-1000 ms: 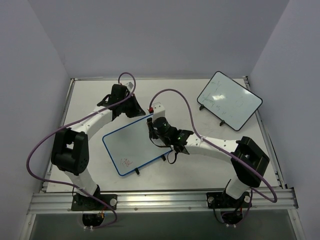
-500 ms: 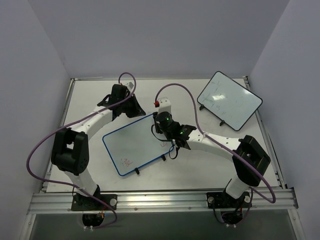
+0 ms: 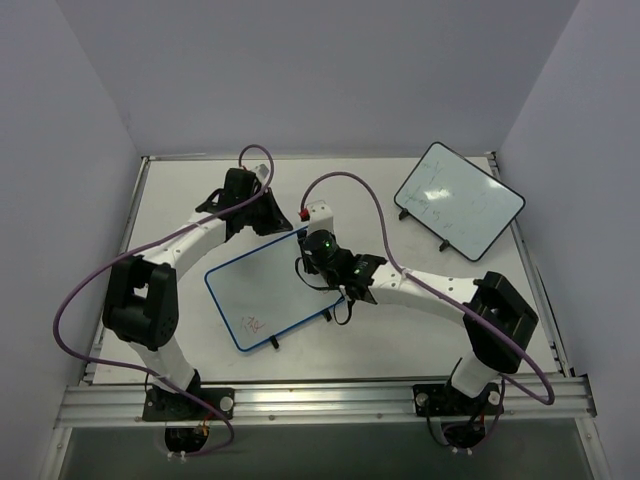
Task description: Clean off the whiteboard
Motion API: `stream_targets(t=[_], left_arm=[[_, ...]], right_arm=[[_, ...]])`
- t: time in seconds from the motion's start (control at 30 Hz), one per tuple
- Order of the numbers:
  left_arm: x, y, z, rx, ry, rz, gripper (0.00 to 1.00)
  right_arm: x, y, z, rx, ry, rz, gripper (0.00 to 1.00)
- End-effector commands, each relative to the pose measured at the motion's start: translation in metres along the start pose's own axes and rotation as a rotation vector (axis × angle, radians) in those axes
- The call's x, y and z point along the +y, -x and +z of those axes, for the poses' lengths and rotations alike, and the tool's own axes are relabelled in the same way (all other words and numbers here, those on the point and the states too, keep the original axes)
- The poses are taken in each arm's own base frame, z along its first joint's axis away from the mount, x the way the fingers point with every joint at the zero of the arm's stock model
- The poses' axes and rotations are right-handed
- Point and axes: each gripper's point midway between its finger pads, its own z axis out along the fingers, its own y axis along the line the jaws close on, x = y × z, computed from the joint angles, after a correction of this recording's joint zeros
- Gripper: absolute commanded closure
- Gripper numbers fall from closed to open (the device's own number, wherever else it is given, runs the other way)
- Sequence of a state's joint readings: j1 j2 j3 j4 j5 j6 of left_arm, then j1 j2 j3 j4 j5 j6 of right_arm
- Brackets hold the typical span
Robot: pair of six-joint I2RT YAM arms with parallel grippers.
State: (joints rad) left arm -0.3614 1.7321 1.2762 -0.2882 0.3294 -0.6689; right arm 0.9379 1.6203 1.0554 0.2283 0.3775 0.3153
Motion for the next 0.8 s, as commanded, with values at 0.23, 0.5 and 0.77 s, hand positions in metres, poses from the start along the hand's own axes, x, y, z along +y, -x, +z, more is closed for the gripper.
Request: stream_targets(t=[0.23, 0.5, 0.77], left_arm=[[-0.021, 0.016, -0.005, -0.047, -0.055, 0.049, 0.98], [-0.023, 0.016, -0.005, -0.048, -0.06, 0.051, 0.98], [-0.024, 0.016, -0.004, -0.05, -0.068, 0.05, 0.98]], right_arm=[[0.024, 0.0, -0.002, -0.02, 0.021, 0.002, 1.0], [-0.017, 0.003, -0.003, -0.023, -0.069, 0.014, 1.0], [-0.045, 0.003, -0.009, -0.025, -0.137, 0.009, 1.0]])
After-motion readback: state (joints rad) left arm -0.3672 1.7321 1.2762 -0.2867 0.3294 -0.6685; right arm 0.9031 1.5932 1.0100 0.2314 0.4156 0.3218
